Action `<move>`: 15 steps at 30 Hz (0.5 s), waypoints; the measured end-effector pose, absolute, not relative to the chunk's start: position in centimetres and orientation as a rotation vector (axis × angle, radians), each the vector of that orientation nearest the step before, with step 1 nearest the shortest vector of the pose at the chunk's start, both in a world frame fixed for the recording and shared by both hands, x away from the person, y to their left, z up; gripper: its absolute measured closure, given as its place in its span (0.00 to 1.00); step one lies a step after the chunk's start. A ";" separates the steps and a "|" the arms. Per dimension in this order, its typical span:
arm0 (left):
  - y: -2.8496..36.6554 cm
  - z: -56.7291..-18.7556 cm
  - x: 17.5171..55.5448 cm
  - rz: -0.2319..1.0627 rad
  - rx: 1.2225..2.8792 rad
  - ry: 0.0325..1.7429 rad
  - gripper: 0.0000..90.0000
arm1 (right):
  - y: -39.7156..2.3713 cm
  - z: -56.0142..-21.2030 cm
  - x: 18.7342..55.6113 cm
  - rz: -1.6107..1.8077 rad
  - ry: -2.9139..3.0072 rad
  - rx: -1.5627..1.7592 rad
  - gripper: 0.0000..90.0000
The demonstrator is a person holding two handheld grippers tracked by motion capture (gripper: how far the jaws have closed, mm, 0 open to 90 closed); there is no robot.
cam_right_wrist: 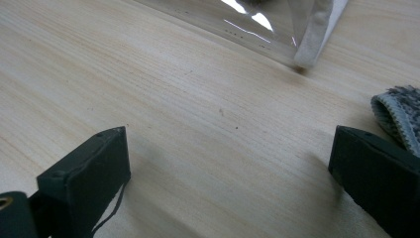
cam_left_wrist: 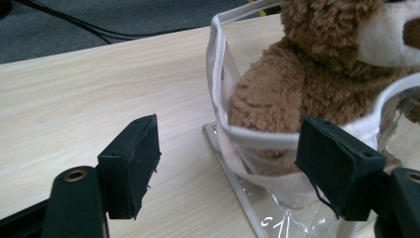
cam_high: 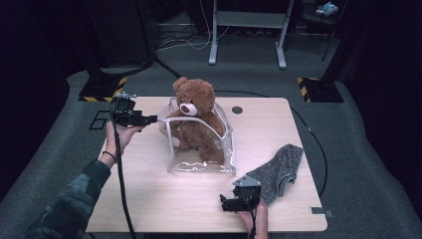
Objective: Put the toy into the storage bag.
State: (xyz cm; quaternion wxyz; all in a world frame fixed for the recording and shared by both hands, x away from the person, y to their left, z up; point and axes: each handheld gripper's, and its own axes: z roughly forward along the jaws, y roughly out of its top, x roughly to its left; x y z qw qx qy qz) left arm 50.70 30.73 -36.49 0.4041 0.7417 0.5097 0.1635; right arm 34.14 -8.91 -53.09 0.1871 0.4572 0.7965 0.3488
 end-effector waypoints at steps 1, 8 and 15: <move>31.0 -36.6 50.4 0.421 1.873 1.280 0.24 | -8.9 -53.1 34.1 0.982 2.242 1.287 0.02; 32.5 -37.0 47.8 0.468 1.869 1.258 0.19 | -8.9 -53.1 34.1 0.982 2.242 1.288 0.02; 33.5 -39.5 44.6 0.486 1.882 1.253 0.18 | -8.9 -53.1 34.1 0.980 2.237 1.292 0.02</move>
